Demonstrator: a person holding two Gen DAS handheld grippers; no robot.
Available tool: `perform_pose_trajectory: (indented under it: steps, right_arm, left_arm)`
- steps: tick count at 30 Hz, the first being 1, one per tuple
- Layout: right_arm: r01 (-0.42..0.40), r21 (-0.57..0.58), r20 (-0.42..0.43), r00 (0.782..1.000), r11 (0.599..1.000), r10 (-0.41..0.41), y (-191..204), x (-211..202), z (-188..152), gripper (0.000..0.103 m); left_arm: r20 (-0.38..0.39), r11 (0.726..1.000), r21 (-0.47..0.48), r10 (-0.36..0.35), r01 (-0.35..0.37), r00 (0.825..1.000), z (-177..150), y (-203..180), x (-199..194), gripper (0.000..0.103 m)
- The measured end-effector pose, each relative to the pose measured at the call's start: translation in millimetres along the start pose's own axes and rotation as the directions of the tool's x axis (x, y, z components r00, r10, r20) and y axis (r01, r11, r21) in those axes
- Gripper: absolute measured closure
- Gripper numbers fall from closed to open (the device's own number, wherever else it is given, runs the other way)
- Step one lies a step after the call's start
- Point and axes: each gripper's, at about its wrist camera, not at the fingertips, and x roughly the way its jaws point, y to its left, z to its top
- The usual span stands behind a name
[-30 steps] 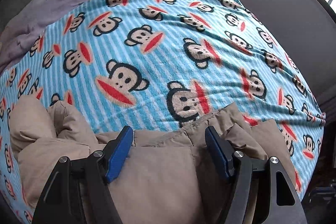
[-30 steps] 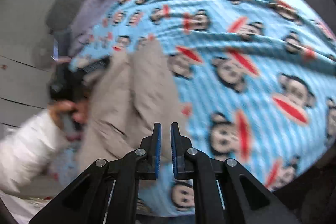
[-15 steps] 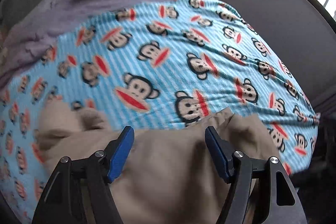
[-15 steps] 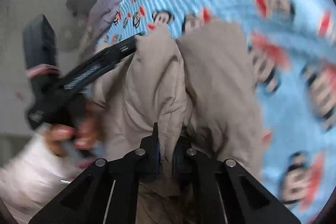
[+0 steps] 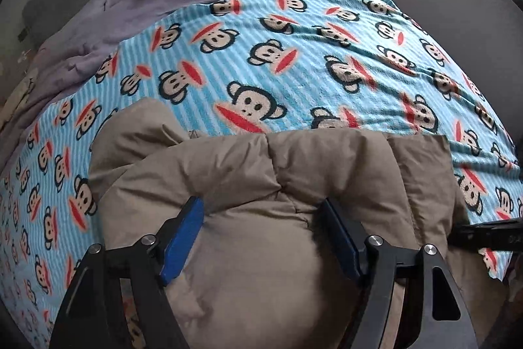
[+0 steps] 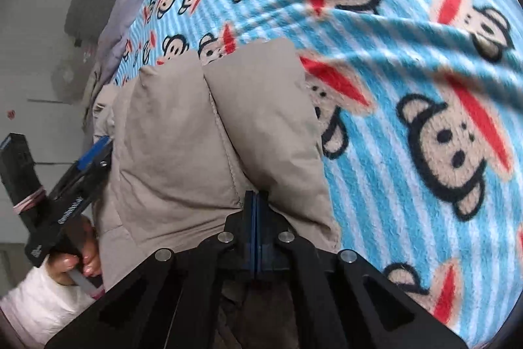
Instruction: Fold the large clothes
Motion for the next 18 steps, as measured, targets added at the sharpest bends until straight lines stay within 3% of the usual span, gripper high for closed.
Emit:
perform_pose_trajectory:
  steps: [2,4,6,8,9,12,14,15,18]
  right_arm:
    - [-0.022,0.012,0.02,1.0,1.0,0.021,0,-15,-5,0.103]
    - [-0.048,0.012,0.042,0.998,0.999,0.047,-1,-30,-6,0.093]
    - [-0.05,0.016,0.044,0.998,0.999,0.049,-3,-39,-7,0.076]
    - [-0.057,0.012,0.05,0.997,0.998,0.056,-3,-49,-8,0.029]
    - [-0.053,0.006,0.055,0.997,0.999,0.052,-2,-52,-8,0.021]
    - [-0.043,-0.033,0.053,0.998,0.999,0.045,7,-58,-6,0.018]
    - [-0.034,-0.078,0.04,0.999,0.996,0.037,14,-58,-8,0.007]
    - [-0.009,-0.111,0.029,1.0,0.994,0.012,20,-54,-8,0.001]
    - [0.129,-0.181,-0.01,0.991,0.975,-0.133,36,-31,-8,0.0]
  left_arm:
    - [-0.002,1.0,-0.003,-0.004,0.004,1.0,-1,2,-1,0.029]
    - [-0.005,1.0,-0.01,-0.009,0.009,1.0,-1,3,-1,0.029]
    - [-0.007,1.0,-0.012,-0.009,0.009,1.0,0,3,-1,0.029]
    - [-0.007,1.0,-0.012,-0.004,0.004,1.0,0,3,-2,0.029]
    - [-0.007,1.0,-0.015,-0.005,0.005,1.0,0,4,-2,0.029]
    - [-0.006,1.0,-0.023,-0.003,0.003,1.0,-1,7,-5,0.029]
    - [-0.007,1.0,-0.026,0.0,0.0,1.0,-1,8,-7,0.029]
    - [-0.008,1.0,-0.027,0.003,-0.004,1.0,-2,8,-8,0.028]
    - [-0.014,0.999,-0.033,0.012,-0.013,1.0,-2,8,-12,0.028]
